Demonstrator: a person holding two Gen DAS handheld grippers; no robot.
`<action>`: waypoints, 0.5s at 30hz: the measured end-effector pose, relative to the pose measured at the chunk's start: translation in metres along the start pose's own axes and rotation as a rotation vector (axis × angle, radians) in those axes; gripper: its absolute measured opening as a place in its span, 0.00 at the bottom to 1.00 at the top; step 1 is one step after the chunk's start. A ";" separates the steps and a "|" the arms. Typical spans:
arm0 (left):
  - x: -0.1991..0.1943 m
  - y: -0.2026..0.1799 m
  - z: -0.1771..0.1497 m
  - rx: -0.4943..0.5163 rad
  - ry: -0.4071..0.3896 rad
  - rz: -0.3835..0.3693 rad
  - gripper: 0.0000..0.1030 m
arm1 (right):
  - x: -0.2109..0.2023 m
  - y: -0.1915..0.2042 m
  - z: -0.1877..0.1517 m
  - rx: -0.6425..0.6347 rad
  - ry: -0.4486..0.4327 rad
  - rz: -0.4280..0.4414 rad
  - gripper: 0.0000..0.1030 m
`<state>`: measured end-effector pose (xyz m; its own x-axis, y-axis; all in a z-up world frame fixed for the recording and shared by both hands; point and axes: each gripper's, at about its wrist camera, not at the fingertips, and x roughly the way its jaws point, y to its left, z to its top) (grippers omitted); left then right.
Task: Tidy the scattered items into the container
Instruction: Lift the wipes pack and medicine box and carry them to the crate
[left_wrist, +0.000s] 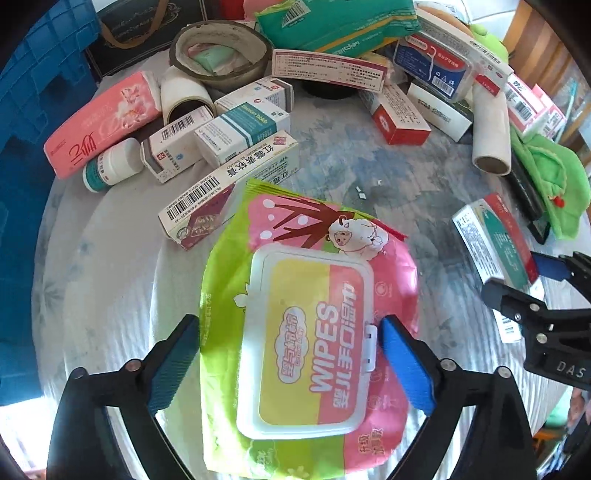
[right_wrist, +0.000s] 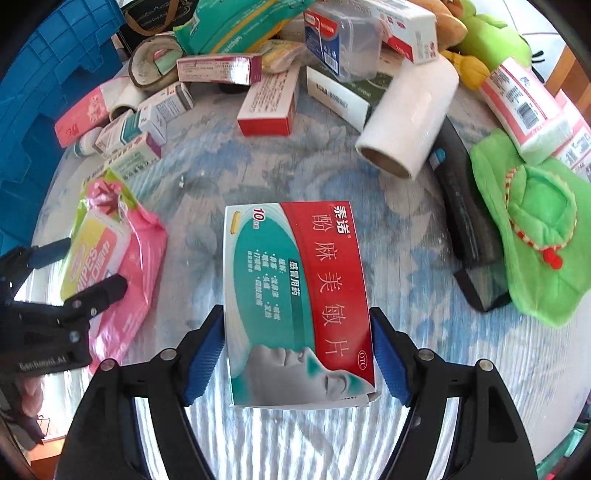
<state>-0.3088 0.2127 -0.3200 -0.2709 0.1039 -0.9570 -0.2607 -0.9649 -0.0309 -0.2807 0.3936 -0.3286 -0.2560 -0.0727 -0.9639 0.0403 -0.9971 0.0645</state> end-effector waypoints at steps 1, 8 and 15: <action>0.000 0.000 -0.001 -0.001 0.001 -0.008 0.97 | 0.001 -0.001 -0.002 0.001 0.003 -0.007 0.73; 0.002 -0.002 -0.008 -0.009 0.003 -0.057 0.81 | 0.010 0.003 -0.004 -0.026 -0.005 -0.026 0.76; -0.018 0.004 -0.019 -0.043 -0.024 -0.016 0.63 | 0.002 0.013 -0.003 -0.027 -0.050 -0.021 0.70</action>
<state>-0.2876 0.2024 -0.3087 -0.2891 0.1246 -0.9492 -0.2253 -0.9725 -0.0590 -0.2783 0.3807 -0.3307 -0.3050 -0.0538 -0.9508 0.0608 -0.9975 0.0369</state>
